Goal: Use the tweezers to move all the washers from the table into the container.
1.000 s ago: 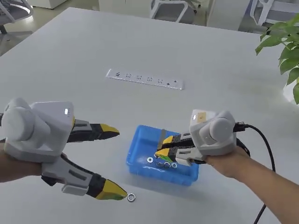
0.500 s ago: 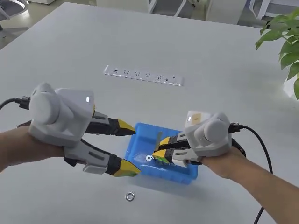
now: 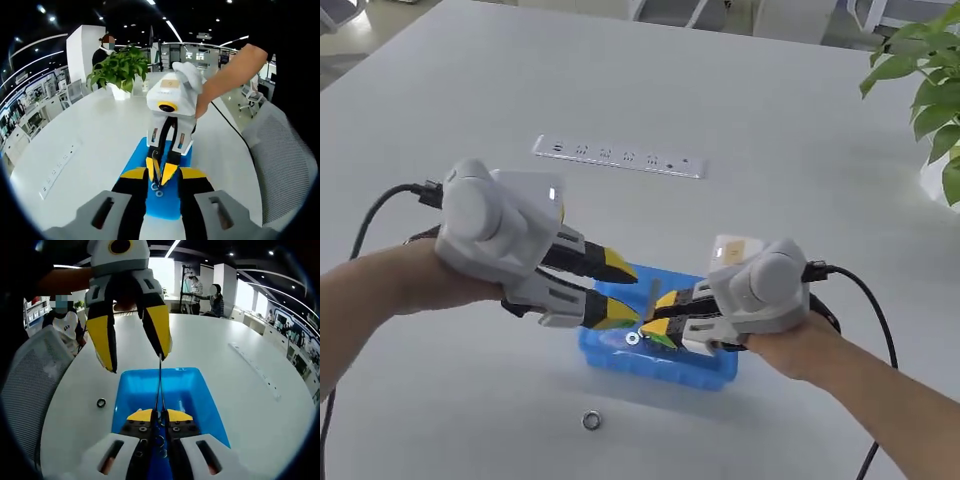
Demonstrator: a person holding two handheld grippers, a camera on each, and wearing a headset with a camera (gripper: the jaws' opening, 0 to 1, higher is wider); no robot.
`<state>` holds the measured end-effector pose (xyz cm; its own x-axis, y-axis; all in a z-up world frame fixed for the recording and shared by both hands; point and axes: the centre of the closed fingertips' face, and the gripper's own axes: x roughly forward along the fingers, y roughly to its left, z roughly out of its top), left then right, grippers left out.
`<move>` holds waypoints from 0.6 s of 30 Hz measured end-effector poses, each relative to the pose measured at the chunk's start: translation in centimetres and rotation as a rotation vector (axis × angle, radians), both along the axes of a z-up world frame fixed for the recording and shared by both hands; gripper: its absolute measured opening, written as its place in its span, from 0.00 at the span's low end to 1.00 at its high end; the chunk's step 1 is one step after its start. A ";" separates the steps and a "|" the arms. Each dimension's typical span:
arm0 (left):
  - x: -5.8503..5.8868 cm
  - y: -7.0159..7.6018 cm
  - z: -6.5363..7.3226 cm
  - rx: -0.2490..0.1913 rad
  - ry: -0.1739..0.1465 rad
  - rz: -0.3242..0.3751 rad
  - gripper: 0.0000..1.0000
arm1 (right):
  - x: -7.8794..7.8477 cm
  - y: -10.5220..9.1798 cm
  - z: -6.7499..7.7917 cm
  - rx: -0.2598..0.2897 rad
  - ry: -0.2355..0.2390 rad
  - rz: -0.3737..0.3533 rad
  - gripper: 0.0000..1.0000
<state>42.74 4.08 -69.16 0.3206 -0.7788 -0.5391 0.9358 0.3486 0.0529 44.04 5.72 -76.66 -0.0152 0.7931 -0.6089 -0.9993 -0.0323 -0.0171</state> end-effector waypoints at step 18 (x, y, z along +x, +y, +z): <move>1.4 -1.2 -1.3 0.033 -0.018 -0.064 0.12 | 0.0 -0.1 -0.1 -0.010 -0.018 0.024 0.09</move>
